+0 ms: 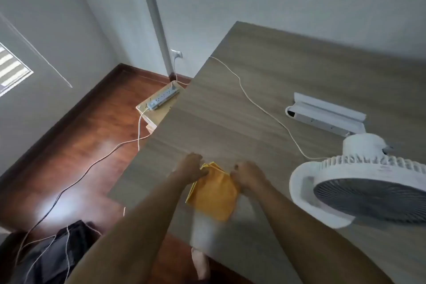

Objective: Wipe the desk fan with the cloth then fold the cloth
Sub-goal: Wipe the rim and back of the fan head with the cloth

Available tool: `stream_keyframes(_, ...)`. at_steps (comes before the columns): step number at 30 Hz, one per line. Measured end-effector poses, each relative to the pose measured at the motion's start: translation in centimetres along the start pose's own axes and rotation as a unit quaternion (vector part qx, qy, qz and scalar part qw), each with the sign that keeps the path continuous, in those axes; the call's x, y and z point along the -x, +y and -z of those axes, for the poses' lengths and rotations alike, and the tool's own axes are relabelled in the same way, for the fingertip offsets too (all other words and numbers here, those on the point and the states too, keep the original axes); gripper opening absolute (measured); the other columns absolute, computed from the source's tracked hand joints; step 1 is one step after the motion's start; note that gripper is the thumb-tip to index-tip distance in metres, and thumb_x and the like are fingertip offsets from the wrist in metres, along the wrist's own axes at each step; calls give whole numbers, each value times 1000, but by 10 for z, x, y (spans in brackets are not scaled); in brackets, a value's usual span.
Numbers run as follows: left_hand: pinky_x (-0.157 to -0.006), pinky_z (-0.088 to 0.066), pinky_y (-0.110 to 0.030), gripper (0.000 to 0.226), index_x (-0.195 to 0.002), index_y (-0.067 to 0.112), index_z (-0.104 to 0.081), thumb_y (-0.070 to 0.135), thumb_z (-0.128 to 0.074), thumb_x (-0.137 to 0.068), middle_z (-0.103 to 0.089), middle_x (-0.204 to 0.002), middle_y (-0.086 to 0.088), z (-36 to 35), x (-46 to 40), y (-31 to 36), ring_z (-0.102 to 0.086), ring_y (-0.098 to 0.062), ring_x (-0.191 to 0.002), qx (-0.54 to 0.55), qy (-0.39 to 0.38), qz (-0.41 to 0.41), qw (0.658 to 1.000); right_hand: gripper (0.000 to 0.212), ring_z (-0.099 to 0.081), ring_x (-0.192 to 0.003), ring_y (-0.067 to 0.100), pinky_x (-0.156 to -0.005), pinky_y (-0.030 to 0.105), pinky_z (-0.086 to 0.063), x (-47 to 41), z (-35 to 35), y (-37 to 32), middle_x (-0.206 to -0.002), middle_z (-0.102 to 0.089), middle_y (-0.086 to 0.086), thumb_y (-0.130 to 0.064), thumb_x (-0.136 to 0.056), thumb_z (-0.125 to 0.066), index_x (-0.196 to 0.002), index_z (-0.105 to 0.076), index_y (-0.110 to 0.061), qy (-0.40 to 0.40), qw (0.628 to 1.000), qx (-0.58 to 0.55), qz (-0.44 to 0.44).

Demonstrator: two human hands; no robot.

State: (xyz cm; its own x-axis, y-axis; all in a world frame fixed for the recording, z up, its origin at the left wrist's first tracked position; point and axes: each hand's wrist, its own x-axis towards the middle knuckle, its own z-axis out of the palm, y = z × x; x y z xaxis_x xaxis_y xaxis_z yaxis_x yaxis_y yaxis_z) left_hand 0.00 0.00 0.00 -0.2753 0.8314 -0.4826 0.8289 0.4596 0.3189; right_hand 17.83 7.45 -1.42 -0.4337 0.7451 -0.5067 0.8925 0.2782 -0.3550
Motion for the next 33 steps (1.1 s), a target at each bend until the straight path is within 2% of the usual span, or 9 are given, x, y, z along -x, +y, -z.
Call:
stream_keyframes(4, -107, -39, -38, 57, -136, 14, -50, 37, -65, -87, -48, -138, -8, -13, -21, -12, -46, -26, -129, -40, -34, -53, 997, 27, -64, -99, 30, -77, 35, -52, -3, -15, 5, -105, -68, 10, -29, -83, -50, -97, -67, -14, 41, 996, 0, -73)
stream_keyframes(7, -101, -46, -39, 51, -132, 21, -53, 35, -67, -85, -47, -130, -4, -22, -33, -16, -48, -23, -123, -43, -12, -85, 995, 21, -62, -103, 28, -81, 33, -51, -8, -23, 8, -108, -66, 7, -25, -86, -54, -99, -68, -17, 40, 995, -1, -96)
stream_keyframes(10, -94, -49, -39, 41, -124, 21, -57, 35, -64, -85, -51, -121, -2, -23, -42, -18, -50, -22, -116, -50, 7, -114, 992, 23, -64, -99, 26, -72, 28, -46, -10, -24, 10, -103, -67, 4, -37, -81, -70, -95, -70, -19, 25, 995, 8, -95)
stream_keyframes(14, -92, -51, -39, 19, -106, 19, -63, 25, -64, -88, -55, -115, -2, -17, -50, -17, -53, -20, -111, -44, -1, -128, 991, 12, -65, -95, 24, -75, 30, -51, -10, -22, 7, -98, -70, 4, -23, -78, -68, -88, -70, -18, 40, 995, -15, -90)
stream_keyframes(16, -91, -51, -37, 12, -101, 20, -64, 19, -61, -89, -59, -114, -2, -11, -54, -17, -56, -20, -109, -49, -23, -120, 991, 8, -65, -89, 22, -69, 28, -48, -7, -19, 6, -93, -70, 2, -18, -76, -65, -84, -67, -17, 30, 994, -42, -92)
stream_keyframes(20, -88, -50, -34, 17, -107, 19, -63, 25, -60, -91, -67, -115, -3, 2, -55, -16, -62, -22, -106, -45, -71, -106, 991, 13, -64, -79, 18, -66, 27, -47, 3, -5, 7, -77, -66, -4, -12, -69, -65, -74, -61, -23, 29, 990, -121, -65)
stream_keyframes(27, -87, -40, -23, 30, -114, 5, -67, 24, -60, -92, -68, -120, -10, 54, -55, 18, -61, -23, -113, -58, -144, -168, 974, 30, -59, -82, 19, -71, 22, -36, 19, 28, -3, -90, -65, 0, -19, -85, -56, -113, -66, -24, 72, 985, -154, -26)
stream_keyframes(30, -80, -38, -21, 28, -114, 4, -65, 21, -61, -92, -66, -122, -12, 83, -56, 42, -59, -25, -115, -57, -145, -203, 967, 33, -62, -99, 26, -73, 25, -36, 26, 47, -2, -106, -70, 8, -20, -89, -51, -118, -65, -21, 92, 985, -143, -21)
stream_keyframes(33, -77, -40, -22, 21, -109, 9, -66, 17, -62, -89, -67, -116, -8, 116, -54, 70, -61, -23, -105, -60, -132, -253, 957, 28, -59, -101, 29, -76, 29, -40, 36, 69, 3, -101, -60, 8, -23, -87, -52, -109, -67, -16, 134, 984, -116, -16)
